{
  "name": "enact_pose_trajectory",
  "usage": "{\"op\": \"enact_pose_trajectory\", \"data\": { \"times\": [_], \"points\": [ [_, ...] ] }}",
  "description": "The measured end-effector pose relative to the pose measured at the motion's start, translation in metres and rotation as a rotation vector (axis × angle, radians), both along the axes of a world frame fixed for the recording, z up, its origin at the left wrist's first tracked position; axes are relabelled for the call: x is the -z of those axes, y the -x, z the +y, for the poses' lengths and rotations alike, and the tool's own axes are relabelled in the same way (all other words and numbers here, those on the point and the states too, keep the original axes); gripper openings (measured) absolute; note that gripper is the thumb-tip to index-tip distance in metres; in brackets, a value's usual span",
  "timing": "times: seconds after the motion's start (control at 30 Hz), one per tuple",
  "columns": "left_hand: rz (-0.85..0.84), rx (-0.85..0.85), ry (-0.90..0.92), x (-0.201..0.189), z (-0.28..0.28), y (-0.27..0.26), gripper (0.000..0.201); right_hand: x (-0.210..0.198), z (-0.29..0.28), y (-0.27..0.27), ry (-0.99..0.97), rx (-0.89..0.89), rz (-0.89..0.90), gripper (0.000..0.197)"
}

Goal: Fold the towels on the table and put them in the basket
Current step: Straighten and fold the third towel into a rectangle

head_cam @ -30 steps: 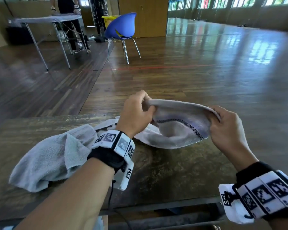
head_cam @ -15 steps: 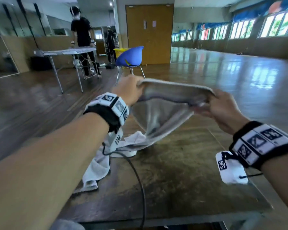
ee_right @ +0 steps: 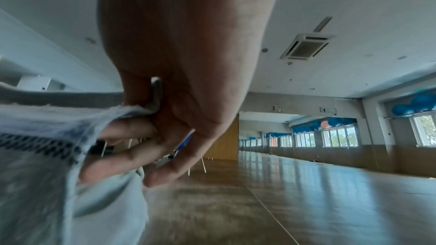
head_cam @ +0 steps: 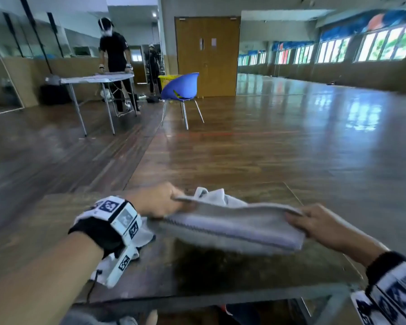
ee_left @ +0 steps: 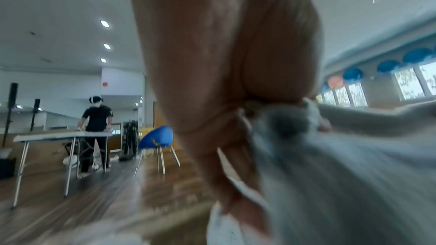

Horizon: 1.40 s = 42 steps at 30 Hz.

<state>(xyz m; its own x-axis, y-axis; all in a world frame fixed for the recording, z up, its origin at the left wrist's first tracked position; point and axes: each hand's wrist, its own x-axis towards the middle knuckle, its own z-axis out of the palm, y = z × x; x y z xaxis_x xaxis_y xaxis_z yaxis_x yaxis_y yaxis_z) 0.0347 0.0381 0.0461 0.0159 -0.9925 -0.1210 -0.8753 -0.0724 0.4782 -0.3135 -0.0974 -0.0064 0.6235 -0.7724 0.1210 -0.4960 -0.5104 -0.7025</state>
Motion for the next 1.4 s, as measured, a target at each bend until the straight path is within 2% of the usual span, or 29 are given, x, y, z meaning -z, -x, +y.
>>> {"op": "enact_pose_trajectory", "data": {
  "times": [0.03, 0.1, 0.17, 0.27, 0.4, 0.5, 0.57, 0.67, 0.73, 0.77, 0.83, 0.93, 1.0, 1.07, 1.17, 1.27, 1.3, 1.37, 1.4],
  "points": [
    [-0.029, 0.038, -0.144, 0.018, 0.001, 0.001, 0.032, 0.015, 0.0, 0.003, -0.074, -0.025, 0.108, 0.053],
    [-0.056, 0.07, -0.287, 0.047, -0.001, 0.002, 0.046, 0.039, -0.001, 0.003, -0.156, -0.059, 0.222, 0.051],
    [-0.005, 0.0, -0.266, 0.072, -0.008, -0.001, 0.056, 0.055, -0.004, -0.006, -0.161, -0.047, 0.241, 0.05],
    [0.047, -0.09, -0.109, 0.095, -0.024, -0.006, 0.053, 0.066, -0.014, -0.033, -0.06, 0.034, 0.248, 0.045],
    [-0.058, -0.135, -0.106, 0.119, -0.041, -0.017, 0.045, 0.071, -0.022, -0.079, -0.008, -0.003, 0.213, 0.028],
    [-0.135, -0.096, -0.166, 0.136, -0.055, -0.022, 0.054, 0.083, -0.03, -0.114, -0.016, -0.071, 0.223, 0.037],
    [-0.204, -0.101, -0.172, 0.141, -0.066, -0.021, 0.052, 0.091, -0.036, -0.133, -0.037, -0.088, 0.339, 0.037],
    [-0.133, -0.03, -0.185, 0.13, -0.083, -0.021, 0.052, 0.089, -0.051, -0.155, -0.102, -0.143, 0.519, 0.041],
    [-0.079, -0.028, -0.119, 0.116, -0.101, -0.025, 0.041, 0.07, -0.068, -0.165, -0.094, -0.144, 0.512, 0.046],
    [-0.102, -0.056, -0.055, 0.108, -0.112, -0.028, 0.04, 0.058, -0.079, -0.17, -0.05, -0.104, 0.464, 0.047],
    [-0.185, -0.162, 0.112, 0.09, -0.136, -0.036, 0.05, 0.031, -0.101, -0.177, 0.095, 0.005, 0.329, 0.038],
    [-0.155, -0.329, 0.366, 0.061, -0.163, -0.053, 0.047, 0.0, -0.134, -0.181, 0.305, 0.115, 0.152, 0.024],
    [-0.156, -0.353, 0.453, 0.045, -0.173, -0.062, 0.049, -0.013, -0.154, -0.177, 0.317, 0.145, 0.052, 0.024],
    [-0.176, -0.373, 0.495, 0.033, -0.176, -0.07, 0.052, -0.022, -0.173, -0.168, 0.312, 0.188, 0.031, 0.028],
    [-0.179, -0.444, 0.503, 0.024, -0.173, -0.077, 0.055, -0.026, -0.188, -0.151, 0.302, 0.296, 0.01, 0.045],
    [-0.054, -0.457, 0.354, 0.027, -0.173, -0.08, 0.047, -0.023, -0.19, -0.141, 0.274, 0.335, 0.041, 0.03],
    [0.002, -0.472, 0.3, 0.029, -0.172, -0.078, 0.042, -0.02, -0.188, -0.141, 0.244, 0.341, 0.044, 0.031],
    [0.134, -0.534, 0.27, 0.033, -0.169, -0.072, 0.028, -0.014, -0.186, -0.145, 0.108, 0.368, -0.02, 0.032],
    [0.225, -0.563, 0.279, 0.035, -0.168, -0.067, 0.023, -0.01, -0.184, -0.148, -0.025, 0.382, -0.097, 0.028]
  ]
}}
